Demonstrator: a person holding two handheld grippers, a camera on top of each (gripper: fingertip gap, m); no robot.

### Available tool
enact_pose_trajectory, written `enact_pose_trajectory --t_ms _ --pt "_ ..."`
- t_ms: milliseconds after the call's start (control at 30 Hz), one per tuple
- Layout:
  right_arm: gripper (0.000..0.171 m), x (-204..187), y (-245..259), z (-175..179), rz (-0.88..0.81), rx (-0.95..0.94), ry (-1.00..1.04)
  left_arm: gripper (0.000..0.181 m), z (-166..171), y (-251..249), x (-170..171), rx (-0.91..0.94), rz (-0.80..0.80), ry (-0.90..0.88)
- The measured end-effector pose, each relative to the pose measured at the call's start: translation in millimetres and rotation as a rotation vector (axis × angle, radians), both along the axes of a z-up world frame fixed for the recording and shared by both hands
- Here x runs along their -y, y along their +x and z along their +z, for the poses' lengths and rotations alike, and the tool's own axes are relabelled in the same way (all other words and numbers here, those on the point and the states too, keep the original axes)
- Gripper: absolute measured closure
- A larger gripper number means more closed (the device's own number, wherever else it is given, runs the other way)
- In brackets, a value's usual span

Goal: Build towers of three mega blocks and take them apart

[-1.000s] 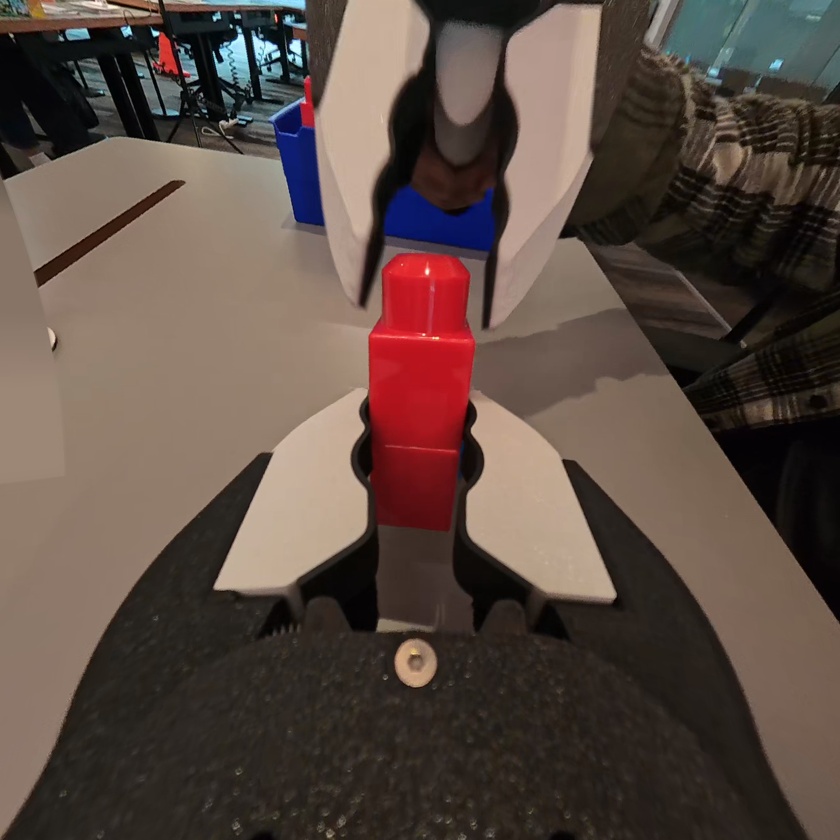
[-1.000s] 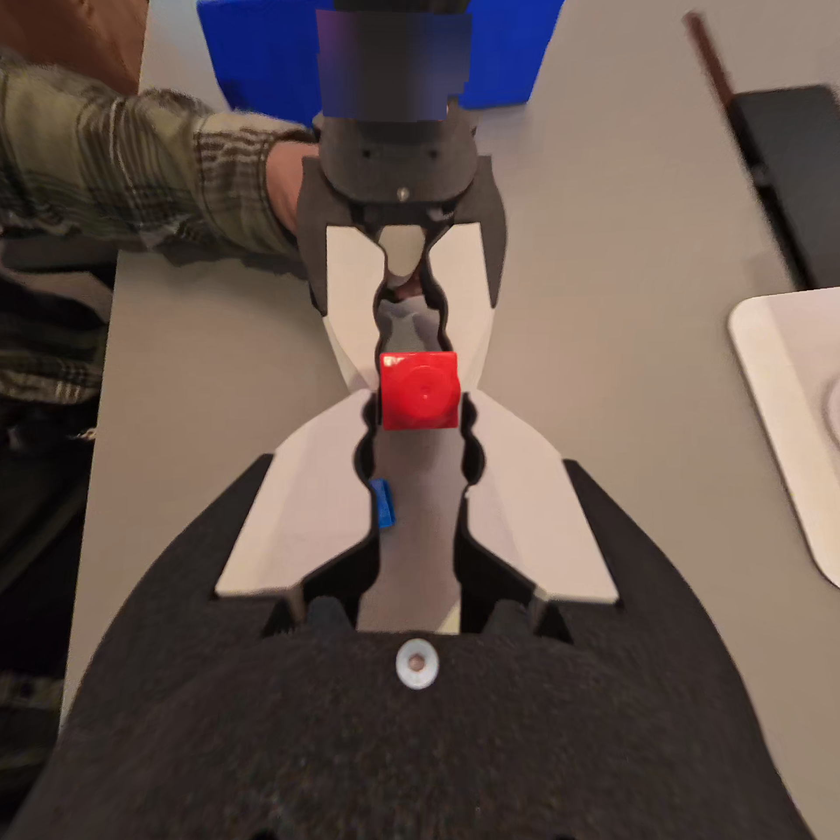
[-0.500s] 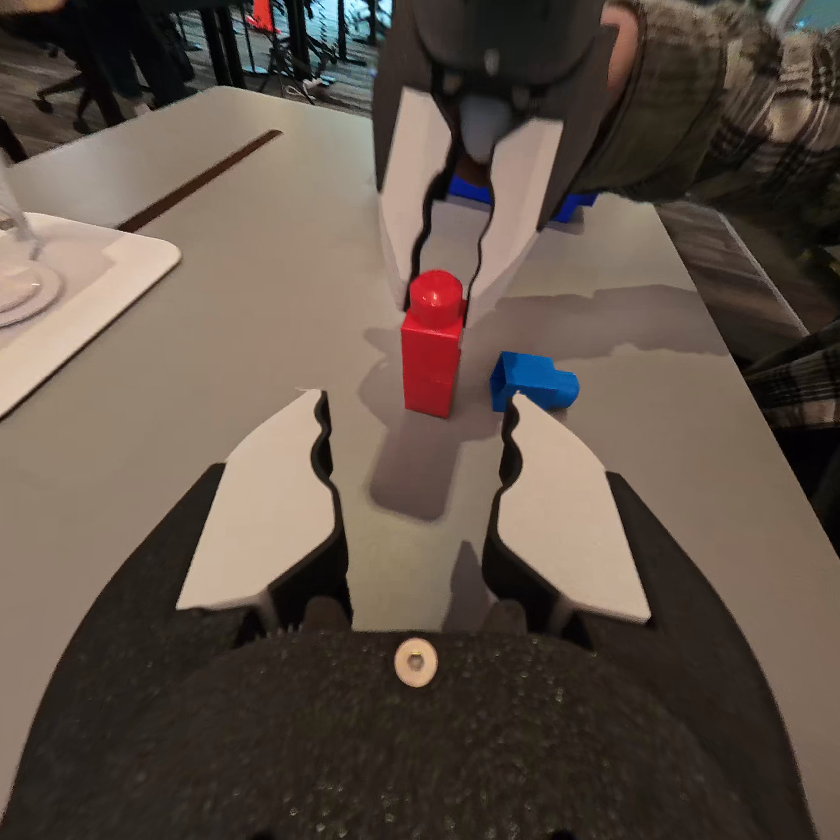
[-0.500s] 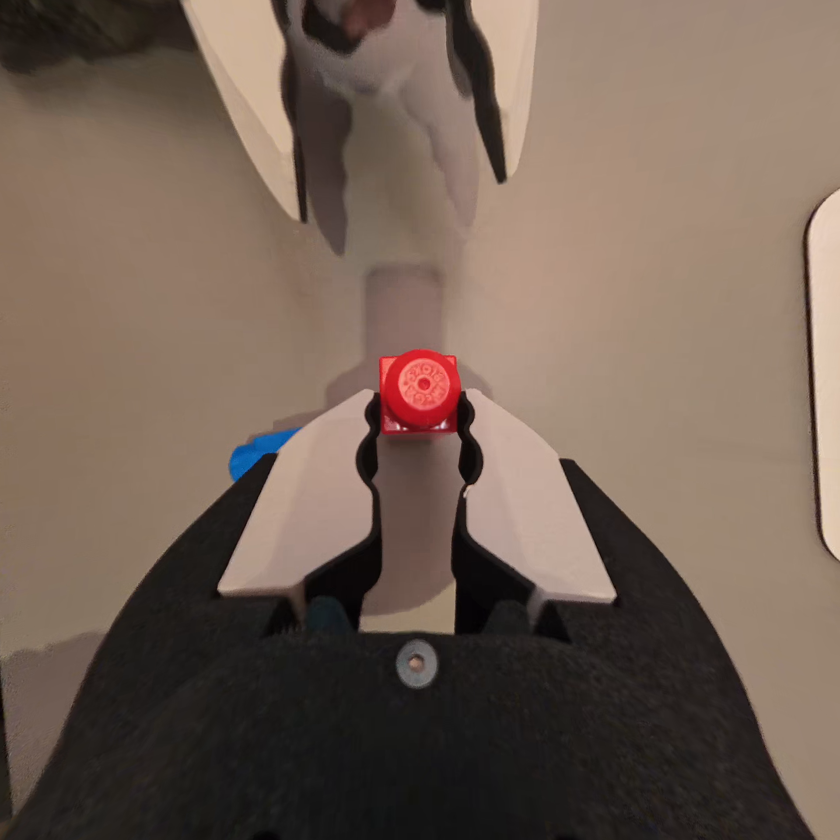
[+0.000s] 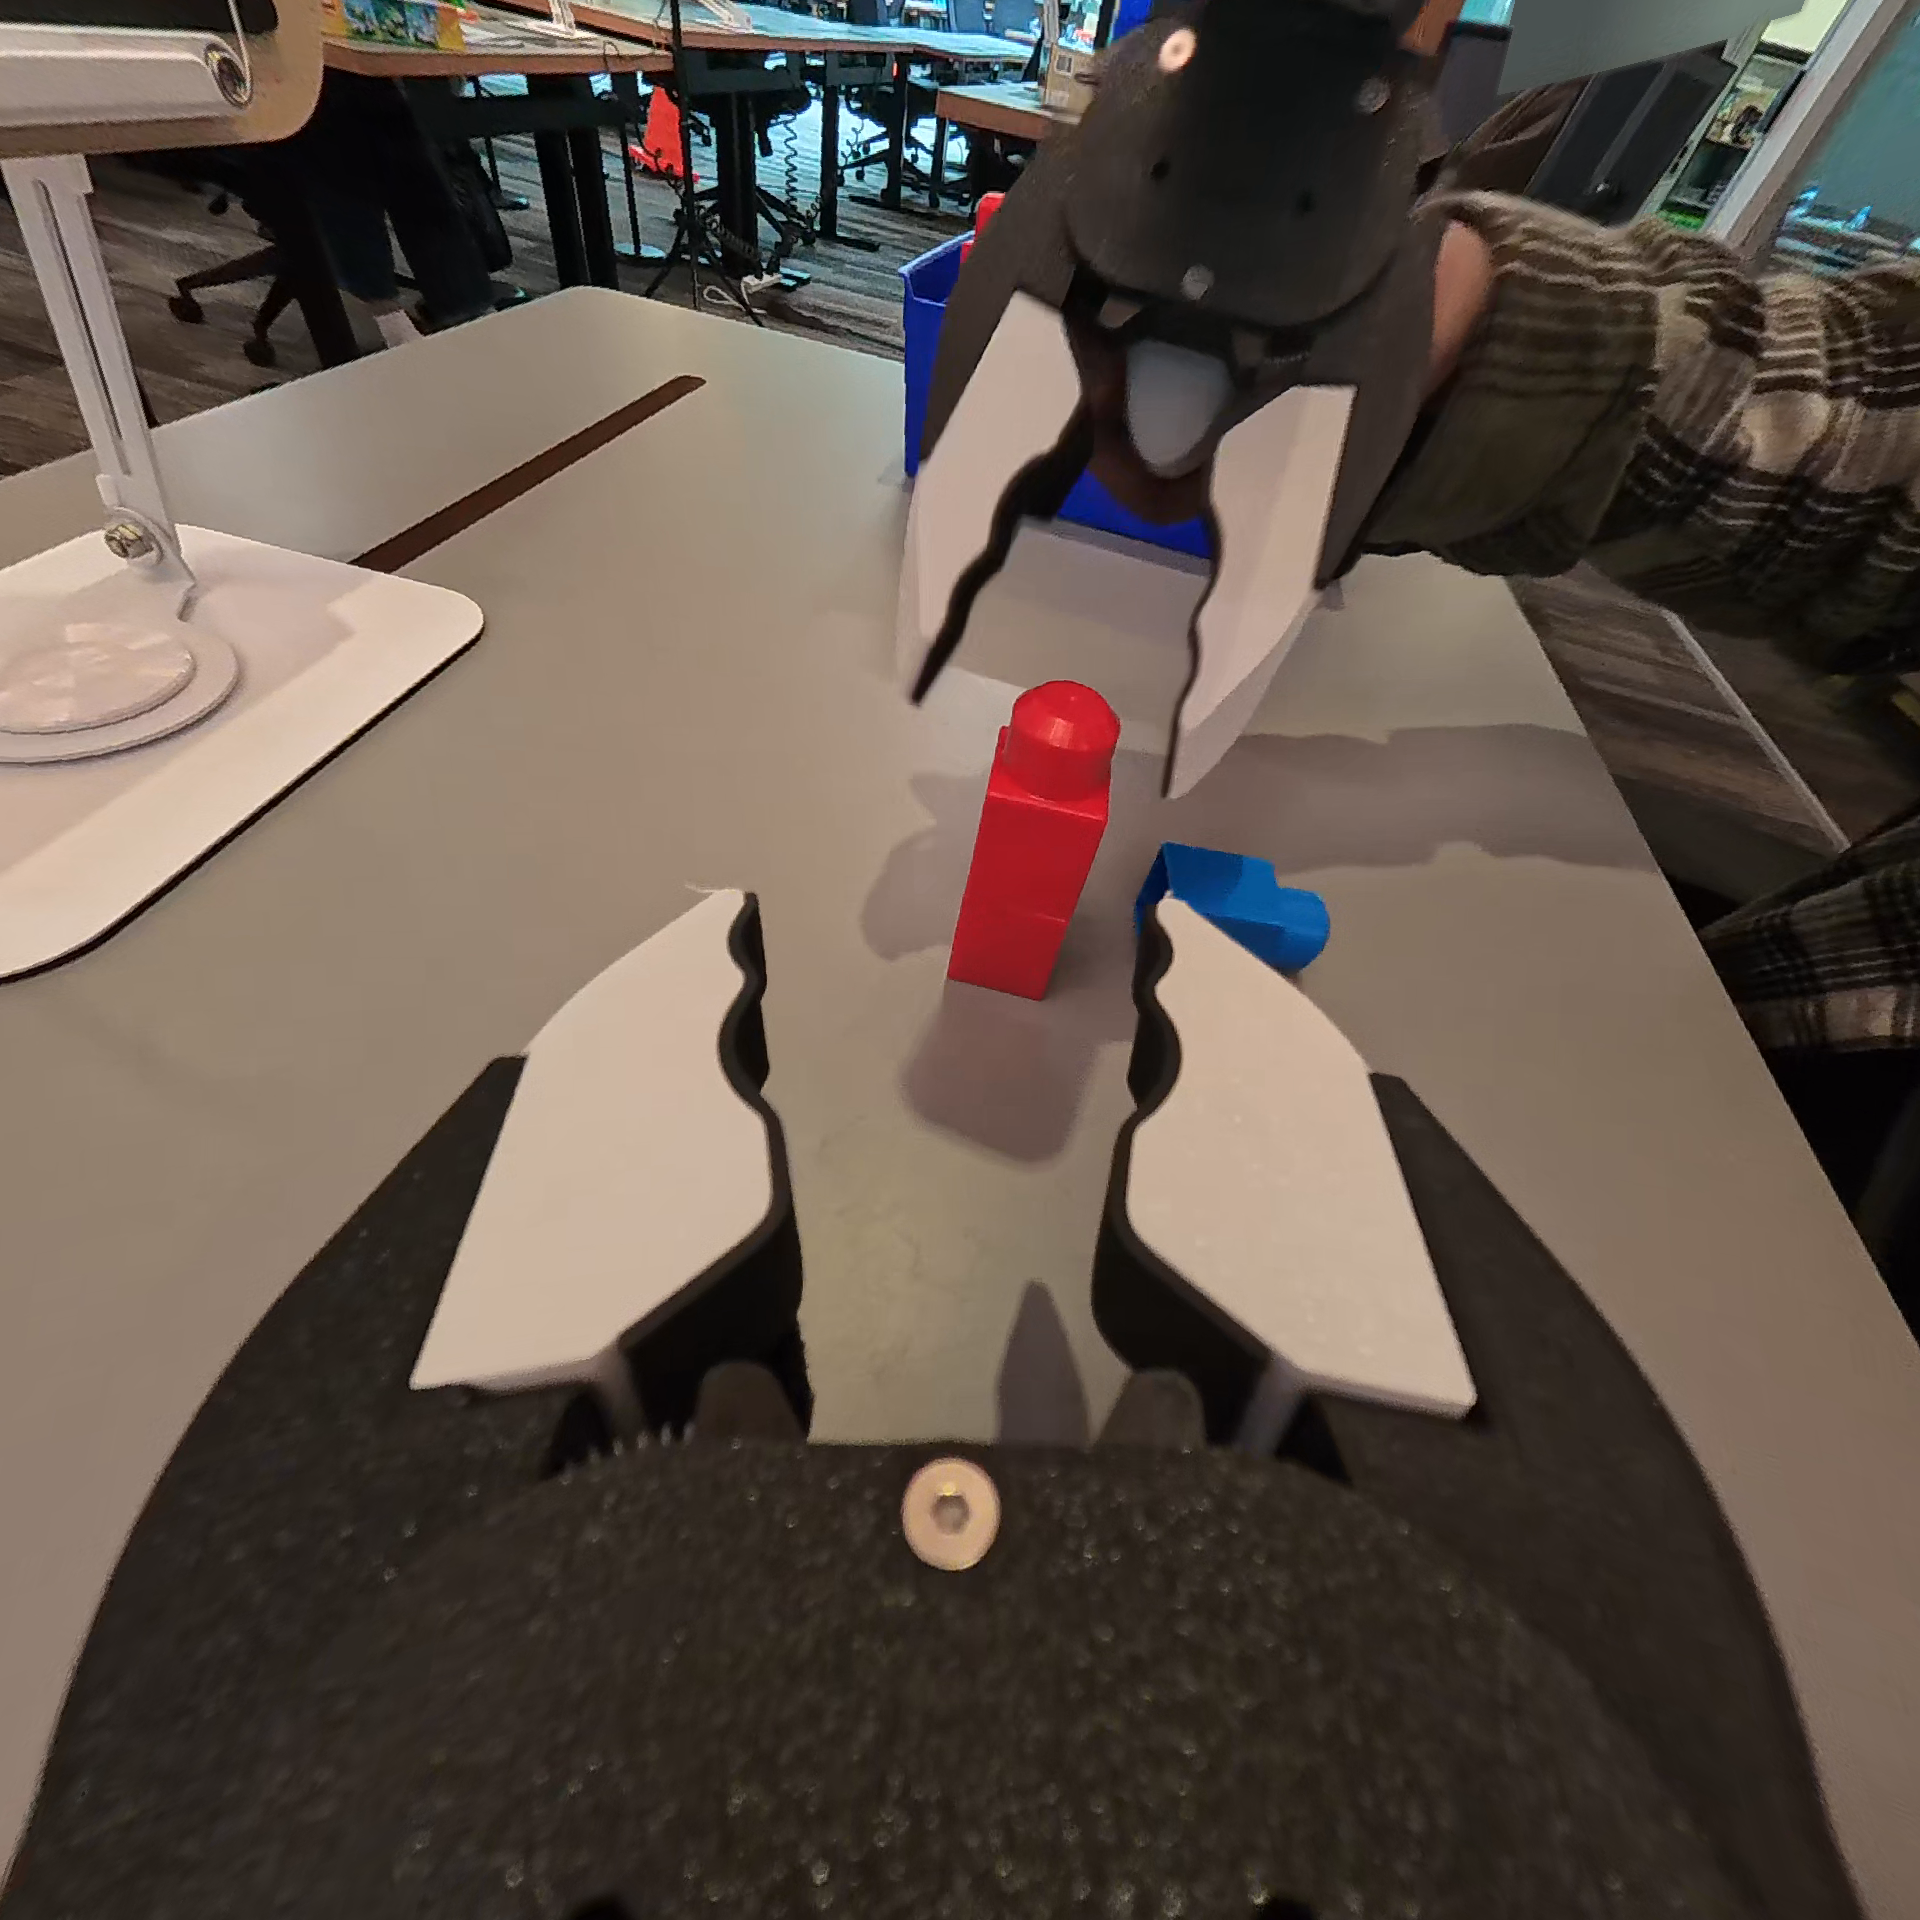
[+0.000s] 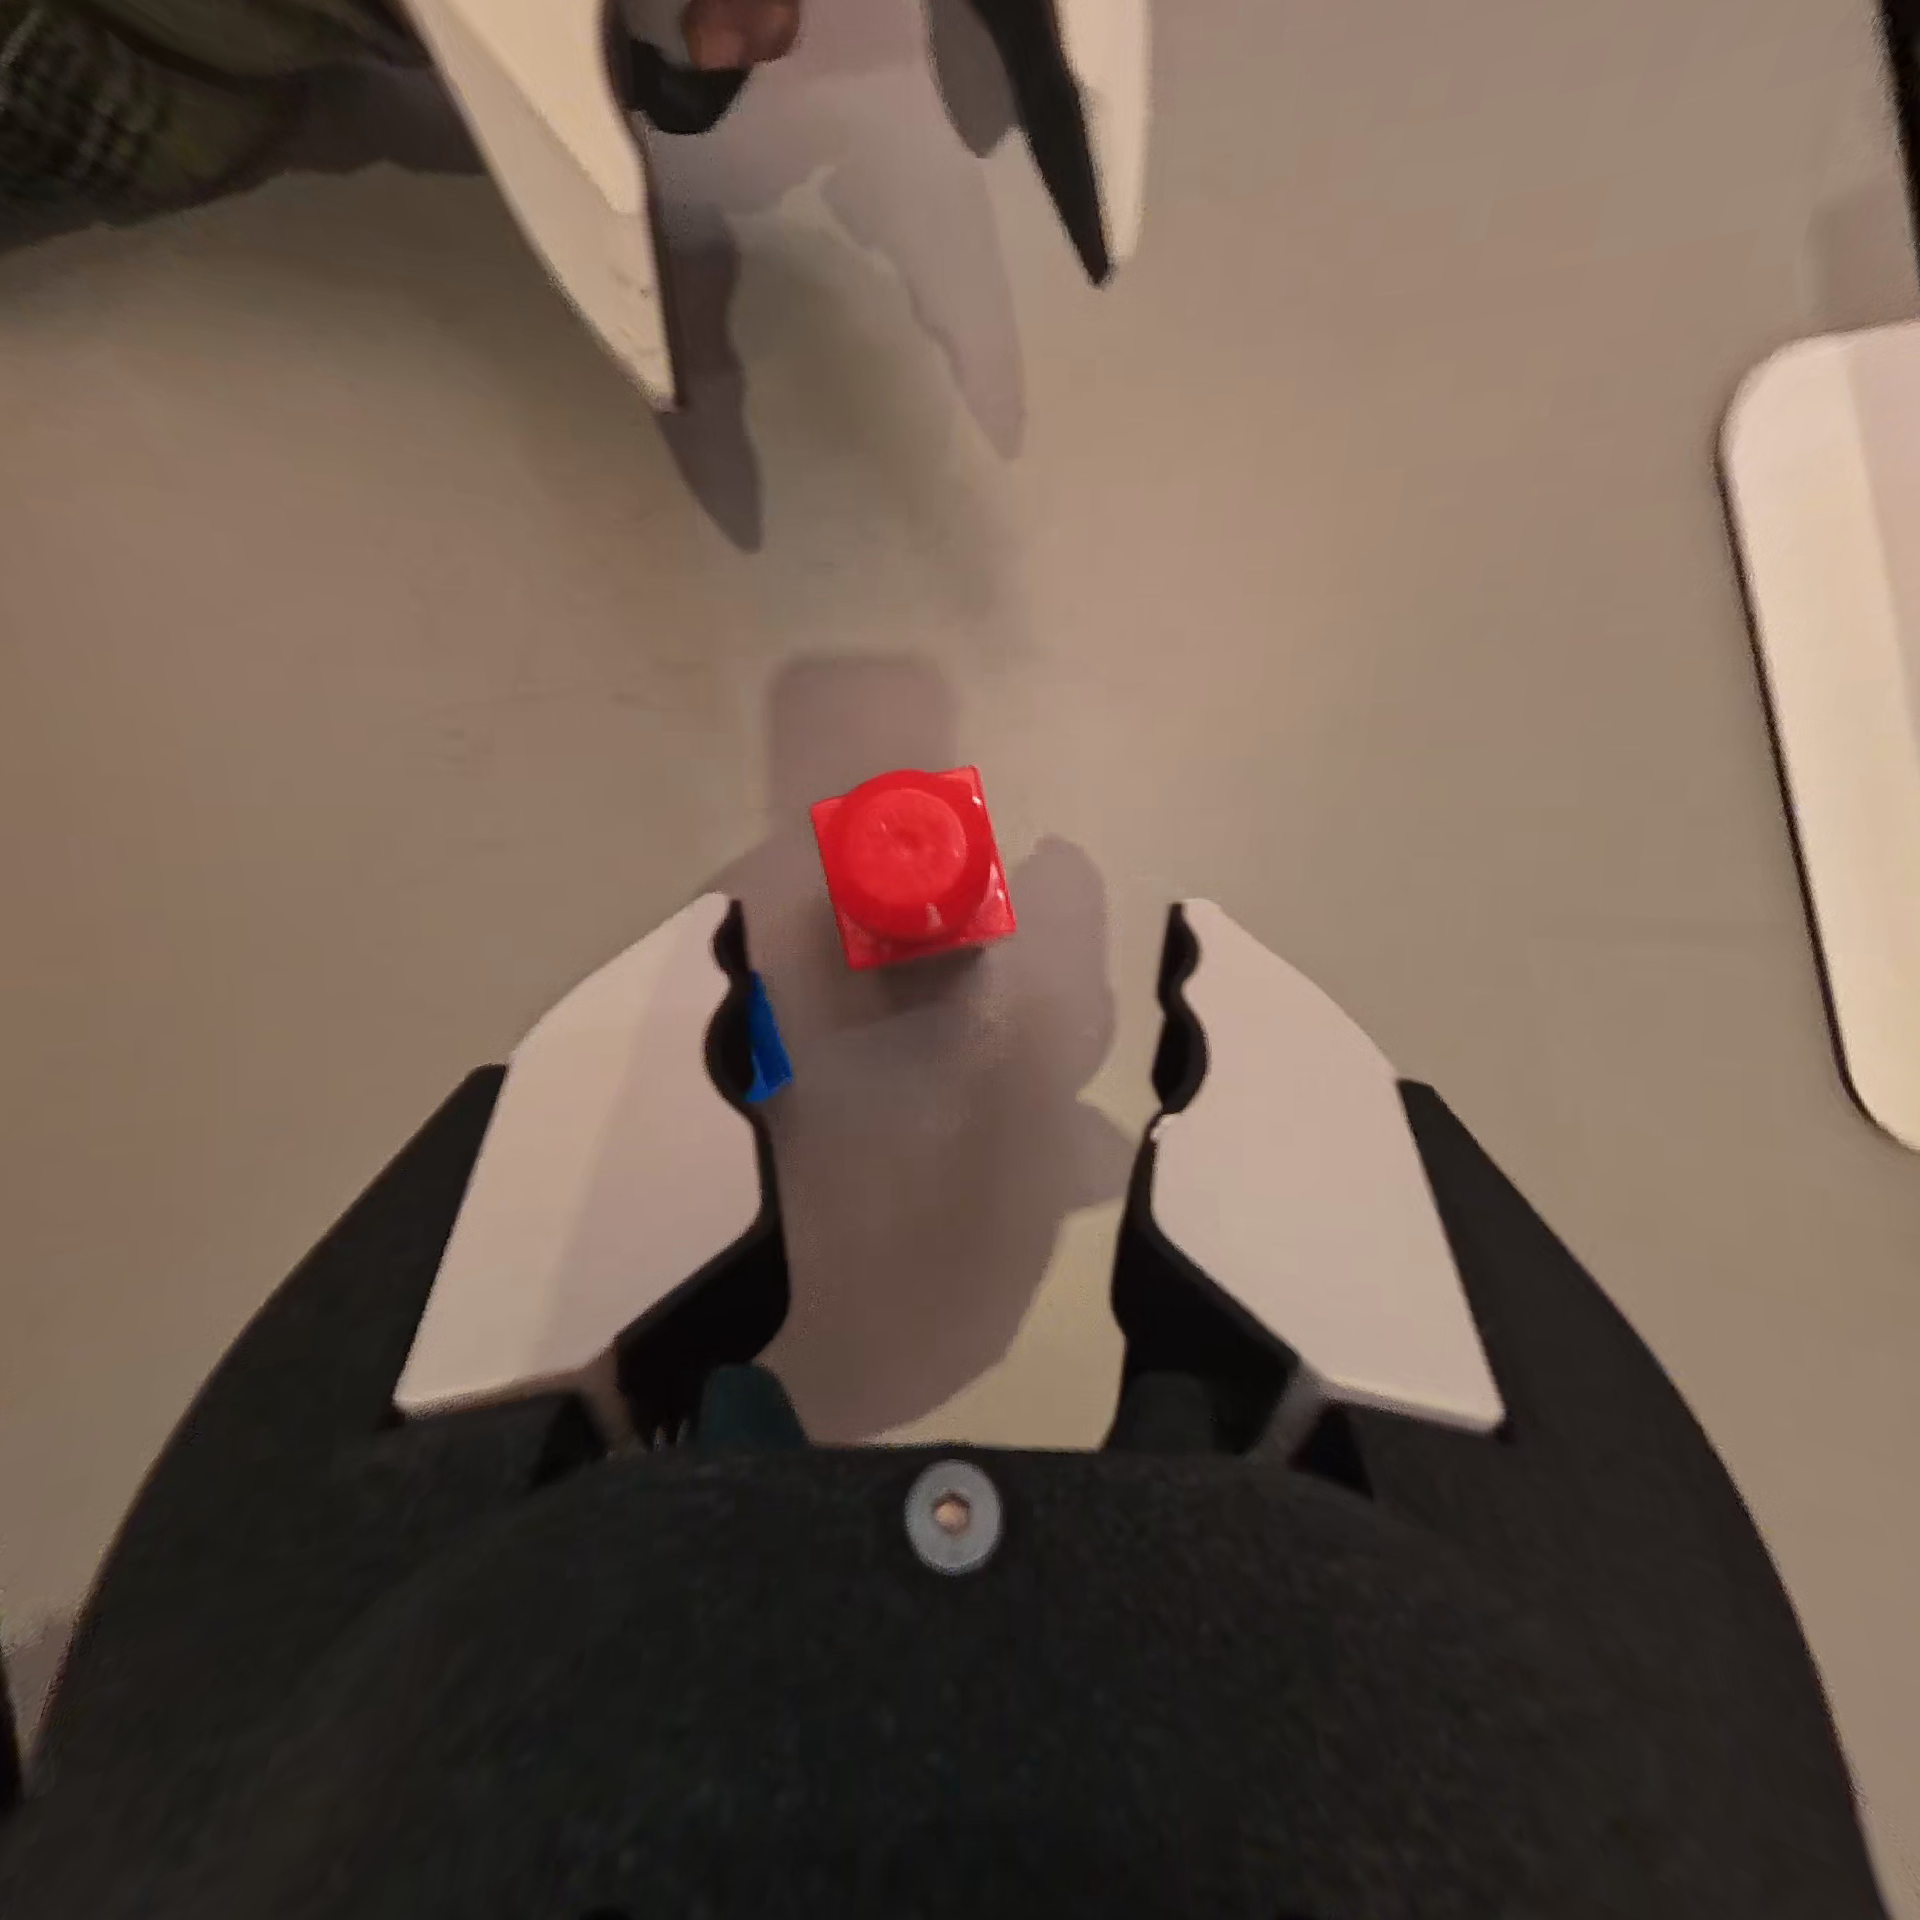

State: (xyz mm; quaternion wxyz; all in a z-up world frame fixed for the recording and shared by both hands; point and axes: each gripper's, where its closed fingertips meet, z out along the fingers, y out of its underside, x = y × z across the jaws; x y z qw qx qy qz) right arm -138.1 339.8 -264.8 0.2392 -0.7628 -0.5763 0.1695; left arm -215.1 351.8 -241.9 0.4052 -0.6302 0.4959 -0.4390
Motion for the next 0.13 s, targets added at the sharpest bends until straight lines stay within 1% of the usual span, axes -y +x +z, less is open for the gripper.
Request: enact_pose_trajectory --t_ms 33,67,100,133 --pt "0.091 0 7 4 -0.082 0.005 0.017 0.113 -1 -1 -2 -0.005 0.010 0.004" --pt "0.090 3 16 7 -0.185 0.007 0.025 0.113 -1 -3 -4 -0.006 0.025 0.006" --pt "0.085 11 24 9 -0.294 -0.021 0.019 0.113 0 -4 -7 -0.002 0.039 0.002" --pt "0.088 21 31 9 -0.432 -0.069 -0.011 0.113 1 -5 -9 0.008 0.053 -0.005"
